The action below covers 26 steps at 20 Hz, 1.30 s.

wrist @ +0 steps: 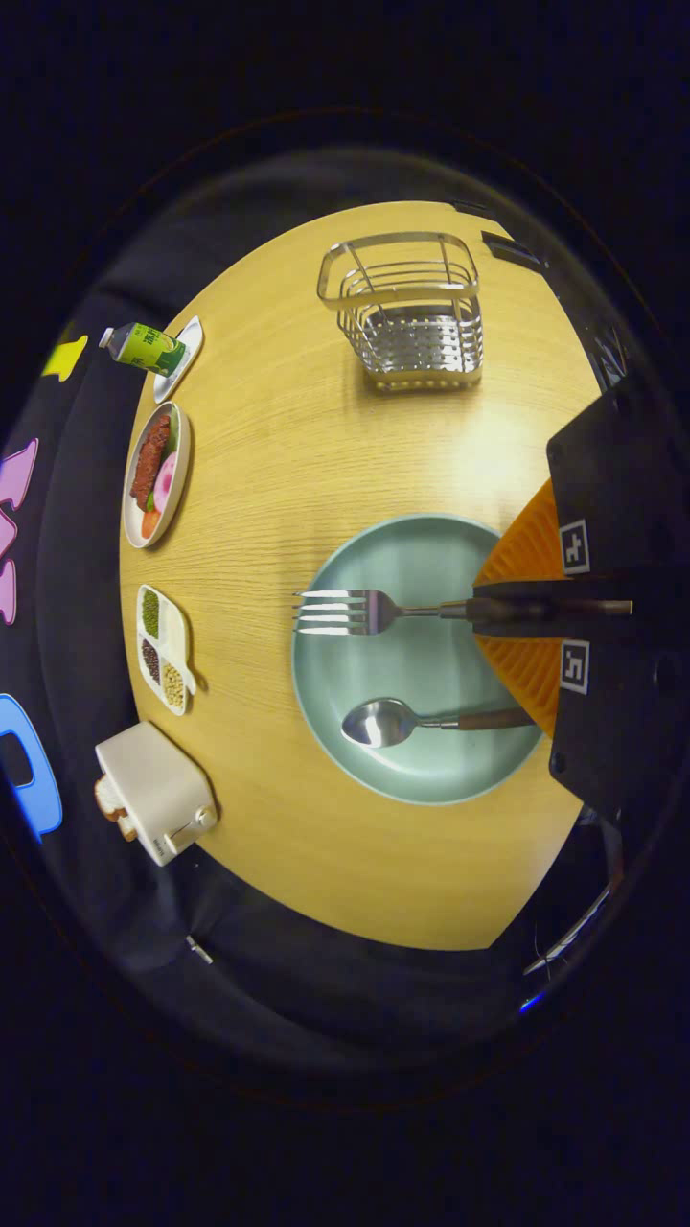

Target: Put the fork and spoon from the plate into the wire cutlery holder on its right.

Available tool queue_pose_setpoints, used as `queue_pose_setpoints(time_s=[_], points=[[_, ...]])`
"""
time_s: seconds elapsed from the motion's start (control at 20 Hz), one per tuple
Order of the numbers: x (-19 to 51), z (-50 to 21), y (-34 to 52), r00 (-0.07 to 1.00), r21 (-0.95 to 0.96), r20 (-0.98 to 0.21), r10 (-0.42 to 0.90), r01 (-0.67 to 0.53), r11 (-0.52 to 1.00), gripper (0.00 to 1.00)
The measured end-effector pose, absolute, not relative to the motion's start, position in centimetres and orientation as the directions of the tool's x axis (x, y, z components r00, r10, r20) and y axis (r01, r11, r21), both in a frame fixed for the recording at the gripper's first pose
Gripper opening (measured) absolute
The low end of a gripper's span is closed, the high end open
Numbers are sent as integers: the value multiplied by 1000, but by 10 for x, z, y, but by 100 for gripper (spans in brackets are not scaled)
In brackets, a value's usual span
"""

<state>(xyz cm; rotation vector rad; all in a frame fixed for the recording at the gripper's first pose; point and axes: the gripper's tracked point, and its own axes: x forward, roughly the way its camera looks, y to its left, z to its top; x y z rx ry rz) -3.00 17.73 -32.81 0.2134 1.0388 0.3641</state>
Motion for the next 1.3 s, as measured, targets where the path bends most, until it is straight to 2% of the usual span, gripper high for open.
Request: queue_pose_setpoints(time_s=[0.1, 0.25, 0.55, 0.8, 0.9, 1.15, 1.3], points=[[-34, -302, 140, 452, 328, -797, 400, -232, 916, 10], [-43, -278, 74, 380, 306, -835, 397, -278, 911, 10], [-68, -284, -28, 95, 221, -954, 286, -422, 879, 10], [-66, -313, -47, -167, 229, -971, 171, -451, 862, 10], [-60, -321, -47, -241, 216, -964, 113, -462, 860, 10], [-46, -333, -46, -365, 155, -930, -52, -515, 843, 10], [-37, -343, -41, -372, 112, -922, -104, -515, 850, 11]])
